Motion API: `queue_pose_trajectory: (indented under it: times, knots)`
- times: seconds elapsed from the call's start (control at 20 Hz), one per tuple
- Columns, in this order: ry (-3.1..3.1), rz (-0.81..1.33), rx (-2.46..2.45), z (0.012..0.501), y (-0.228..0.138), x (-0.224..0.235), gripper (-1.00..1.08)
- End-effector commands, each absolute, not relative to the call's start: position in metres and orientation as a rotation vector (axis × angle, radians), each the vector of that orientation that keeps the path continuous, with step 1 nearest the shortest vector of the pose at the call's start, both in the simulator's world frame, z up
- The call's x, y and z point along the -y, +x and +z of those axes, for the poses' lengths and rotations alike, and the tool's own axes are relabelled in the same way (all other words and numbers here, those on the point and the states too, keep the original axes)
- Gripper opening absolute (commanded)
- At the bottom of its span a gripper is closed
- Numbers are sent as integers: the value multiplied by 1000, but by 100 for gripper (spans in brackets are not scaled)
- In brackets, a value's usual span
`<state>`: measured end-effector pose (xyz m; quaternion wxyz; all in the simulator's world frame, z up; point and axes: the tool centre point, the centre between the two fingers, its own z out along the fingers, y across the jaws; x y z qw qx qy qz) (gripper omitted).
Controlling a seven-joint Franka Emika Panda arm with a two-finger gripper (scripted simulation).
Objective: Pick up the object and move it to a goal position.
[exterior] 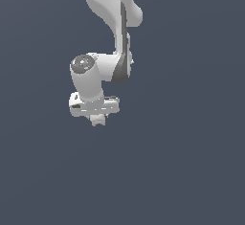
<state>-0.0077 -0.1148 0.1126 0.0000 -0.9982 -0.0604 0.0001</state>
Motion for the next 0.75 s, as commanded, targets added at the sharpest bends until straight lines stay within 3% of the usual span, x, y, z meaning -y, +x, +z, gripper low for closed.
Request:
queue_pose_trajectory:
  times: [0.0,0.7]
  knots:
    - [-3136,0,190,128,-17,113,-100]
    - [-3136,0,190,170,-38,109,-100]
